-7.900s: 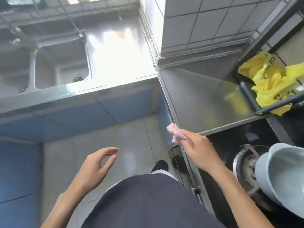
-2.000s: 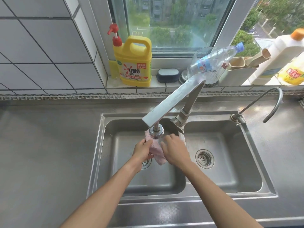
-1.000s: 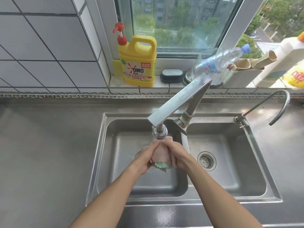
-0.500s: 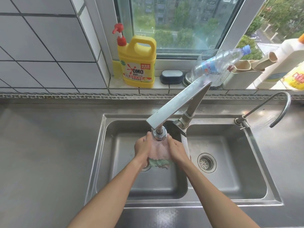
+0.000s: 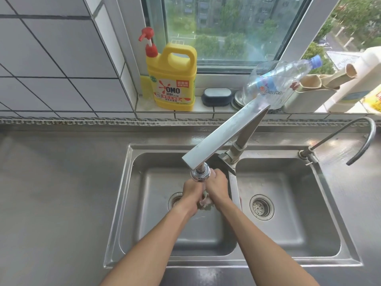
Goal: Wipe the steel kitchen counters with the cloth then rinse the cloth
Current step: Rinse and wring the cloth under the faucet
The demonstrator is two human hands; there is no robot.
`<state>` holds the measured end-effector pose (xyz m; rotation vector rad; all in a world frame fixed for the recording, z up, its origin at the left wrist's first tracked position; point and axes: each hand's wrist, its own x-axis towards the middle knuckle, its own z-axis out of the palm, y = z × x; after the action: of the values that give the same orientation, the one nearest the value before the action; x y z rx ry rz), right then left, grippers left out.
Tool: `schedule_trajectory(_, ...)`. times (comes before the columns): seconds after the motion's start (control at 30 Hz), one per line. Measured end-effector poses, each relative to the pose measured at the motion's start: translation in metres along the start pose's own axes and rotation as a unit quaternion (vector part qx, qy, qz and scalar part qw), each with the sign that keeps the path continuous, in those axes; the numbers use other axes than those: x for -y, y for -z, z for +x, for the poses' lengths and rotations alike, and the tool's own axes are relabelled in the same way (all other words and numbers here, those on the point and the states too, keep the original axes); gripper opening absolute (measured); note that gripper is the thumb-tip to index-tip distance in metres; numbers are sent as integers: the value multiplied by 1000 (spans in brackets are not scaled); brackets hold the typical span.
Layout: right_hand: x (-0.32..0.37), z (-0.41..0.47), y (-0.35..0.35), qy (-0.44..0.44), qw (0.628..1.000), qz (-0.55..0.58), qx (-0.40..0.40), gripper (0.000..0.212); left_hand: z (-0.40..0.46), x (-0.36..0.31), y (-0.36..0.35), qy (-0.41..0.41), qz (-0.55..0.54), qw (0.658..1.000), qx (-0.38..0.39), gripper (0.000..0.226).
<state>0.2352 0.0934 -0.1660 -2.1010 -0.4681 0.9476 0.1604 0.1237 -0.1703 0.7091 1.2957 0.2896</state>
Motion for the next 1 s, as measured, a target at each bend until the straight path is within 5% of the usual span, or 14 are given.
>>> schedule_trajectory(0.23, 1, -23, -8, 77, 991, -92, 65, 25, 22, -16, 13, 0, -69, 997, -43, 41)
schedule_trajectory(0.43, 8, 12, -1, -2, 994, -103, 35, 26, 23, 5, 4, 61, -14, 998, -24, 29)
schedule_trajectory(0.67, 1, -22, -13, 10, 993, -97, 70, 36, 28, -13, 17, 34, 5, 997, -69, 41)
schedule_trajectory(0.87, -2, 6, -3, -38, 993, -108, 18, 28, 15, 8, 6, 78, 18, 997, 16, 40)
schedule_trajectory(1.0, -3, -21, -15, 0, 992, -121, 44, 28, 28, -7, 16, 50, 22, 998, -38, 42)
